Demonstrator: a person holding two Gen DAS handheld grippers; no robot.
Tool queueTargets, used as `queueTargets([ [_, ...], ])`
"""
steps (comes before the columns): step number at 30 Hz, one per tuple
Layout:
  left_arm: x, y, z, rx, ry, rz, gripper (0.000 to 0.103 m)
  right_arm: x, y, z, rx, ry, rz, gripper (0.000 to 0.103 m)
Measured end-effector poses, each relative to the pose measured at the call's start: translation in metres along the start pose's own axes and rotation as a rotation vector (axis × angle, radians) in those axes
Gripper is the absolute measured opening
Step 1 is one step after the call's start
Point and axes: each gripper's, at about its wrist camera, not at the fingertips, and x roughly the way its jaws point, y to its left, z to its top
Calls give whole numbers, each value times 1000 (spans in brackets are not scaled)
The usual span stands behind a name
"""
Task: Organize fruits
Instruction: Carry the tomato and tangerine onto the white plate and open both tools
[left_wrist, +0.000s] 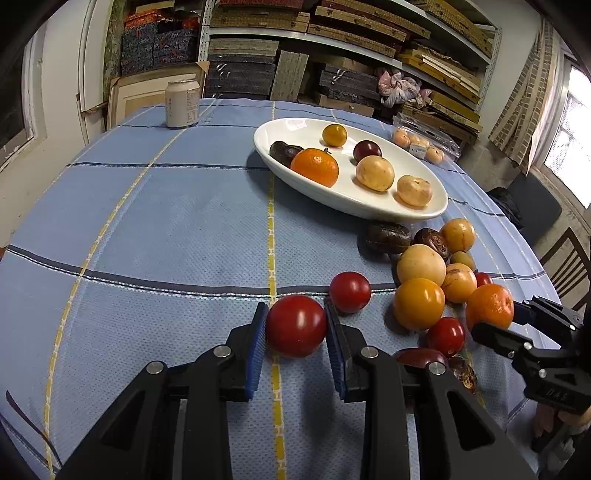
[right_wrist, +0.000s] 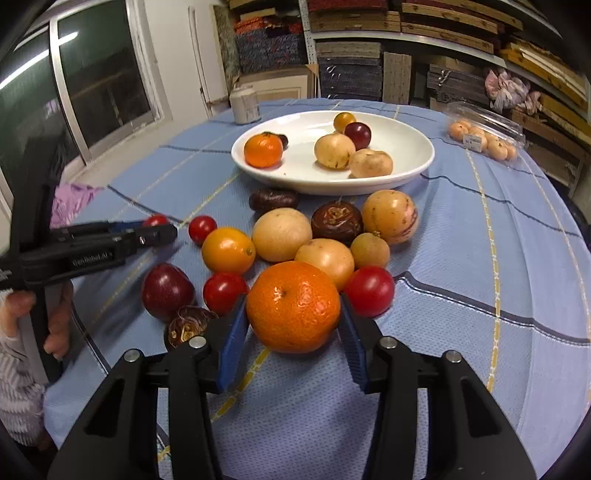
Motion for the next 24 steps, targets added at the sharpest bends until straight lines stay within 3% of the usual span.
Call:
queueTargets([
  [5, -6, -2, 15, -22, -24, -32, 31, -16, -9, 11, 57, -68, 62, 46],
  [12, -5, -34, 91, 50, -109, 15, 31, -39, -28, 92, 77, -189, 11, 46],
  [18, 47, -64, 135, 89, -74, 13, 31, 16, -53, 137, 101, -143, -53, 46],
  [24, 89, -58, 160, 56, -33, 33, 31, 68, -84, 159, 136, -75, -88, 46],
])
